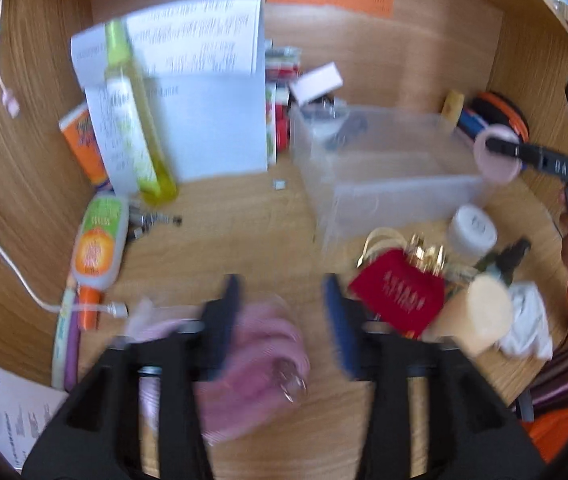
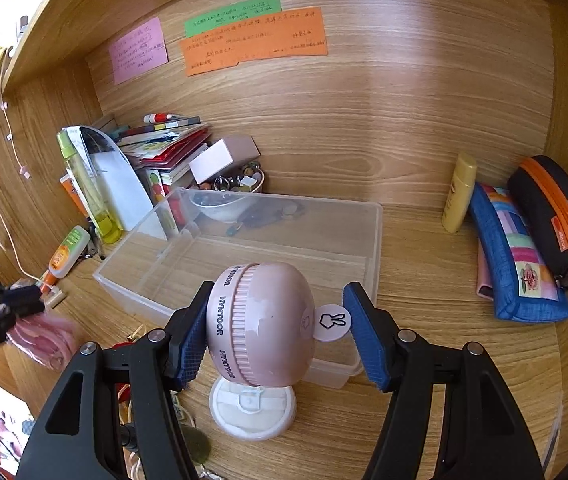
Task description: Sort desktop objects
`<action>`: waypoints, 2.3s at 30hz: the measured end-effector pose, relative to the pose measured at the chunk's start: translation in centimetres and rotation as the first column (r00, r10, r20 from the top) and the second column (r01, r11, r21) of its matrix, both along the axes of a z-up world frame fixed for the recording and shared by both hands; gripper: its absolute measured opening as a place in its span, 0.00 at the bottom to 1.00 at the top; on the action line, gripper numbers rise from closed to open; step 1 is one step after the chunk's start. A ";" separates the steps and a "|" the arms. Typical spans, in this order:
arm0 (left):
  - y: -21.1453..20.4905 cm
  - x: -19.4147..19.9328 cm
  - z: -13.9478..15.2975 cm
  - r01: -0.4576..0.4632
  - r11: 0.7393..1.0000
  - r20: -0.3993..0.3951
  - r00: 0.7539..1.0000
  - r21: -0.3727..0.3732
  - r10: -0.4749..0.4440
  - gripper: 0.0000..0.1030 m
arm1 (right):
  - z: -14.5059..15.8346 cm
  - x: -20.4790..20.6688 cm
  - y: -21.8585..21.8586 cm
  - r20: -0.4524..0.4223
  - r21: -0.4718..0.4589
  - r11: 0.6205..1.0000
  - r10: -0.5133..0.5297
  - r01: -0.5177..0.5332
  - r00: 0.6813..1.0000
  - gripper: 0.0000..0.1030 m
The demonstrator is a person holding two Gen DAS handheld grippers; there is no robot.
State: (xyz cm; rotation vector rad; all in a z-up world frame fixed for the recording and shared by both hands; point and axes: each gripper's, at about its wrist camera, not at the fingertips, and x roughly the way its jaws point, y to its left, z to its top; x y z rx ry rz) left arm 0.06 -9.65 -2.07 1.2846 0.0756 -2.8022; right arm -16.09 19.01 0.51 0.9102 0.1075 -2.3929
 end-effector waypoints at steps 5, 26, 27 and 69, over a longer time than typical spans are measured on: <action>-1.9 0.4 -3.5 -0.043 0.999 0.101 0.994 0.013 0.041 0.64 | 0.1 -0.6 -1.0 0.001 0.026 1.000 0.013 -0.013 1.000 0.59; -3.8 -1.1 -5.8 0.066 0.994 0.142 0.988 -0.090 -0.053 0.75 | -2.6 -4.7 -4.1 0.123 0.126 0.990 0.046 -0.061 0.991 0.59; -3.7 -1.3 -5.8 0.054 0.995 0.139 0.989 -0.087 -0.042 0.73 | -2.8 -4.8 -4.2 0.129 0.129 0.990 0.047 -0.063 0.991 0.59; 5.4 -15.6 6.4 0.183 0.975 -0.133 0.977 0.124 -0.166 0.50 | -5.1 -6.7 -6.5 0.157 0.266 0.956 0.087 -0.127 0.984 0.59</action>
